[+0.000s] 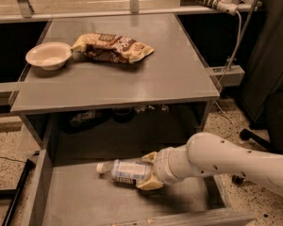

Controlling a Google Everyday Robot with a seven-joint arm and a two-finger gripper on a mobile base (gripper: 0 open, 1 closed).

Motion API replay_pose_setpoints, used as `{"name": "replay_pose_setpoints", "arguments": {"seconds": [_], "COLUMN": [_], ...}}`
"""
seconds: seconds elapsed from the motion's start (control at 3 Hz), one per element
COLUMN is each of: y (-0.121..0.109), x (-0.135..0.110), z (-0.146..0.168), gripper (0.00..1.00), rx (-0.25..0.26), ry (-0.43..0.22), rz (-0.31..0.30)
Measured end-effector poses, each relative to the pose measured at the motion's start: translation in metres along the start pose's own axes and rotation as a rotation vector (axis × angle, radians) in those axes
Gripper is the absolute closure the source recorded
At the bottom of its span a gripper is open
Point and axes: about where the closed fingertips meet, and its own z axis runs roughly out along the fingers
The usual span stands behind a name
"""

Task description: Pick blue plastic bottle from top drawer and place on counter

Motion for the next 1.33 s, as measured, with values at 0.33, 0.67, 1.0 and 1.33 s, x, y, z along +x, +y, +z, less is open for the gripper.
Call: {"name": "replay_pose_setpoints", "arguments": {"seconds": [0.33,0.67,1.0,1.33], "y": [0.010,0.020,0.029,0.026], "x": [-0.003,-0.011,-0.023,-0.033], "z": [-0.006,-0.034,-0.076,-0.116], "gripper": [0.89,1.00,1.00,1.00], "rx": [-0.014,0.000,0.064,0.142], "ry": [0.009,0.009,0.009,0.034], "rz": [-0.005,-0.010,-0.030,-0.057]}}
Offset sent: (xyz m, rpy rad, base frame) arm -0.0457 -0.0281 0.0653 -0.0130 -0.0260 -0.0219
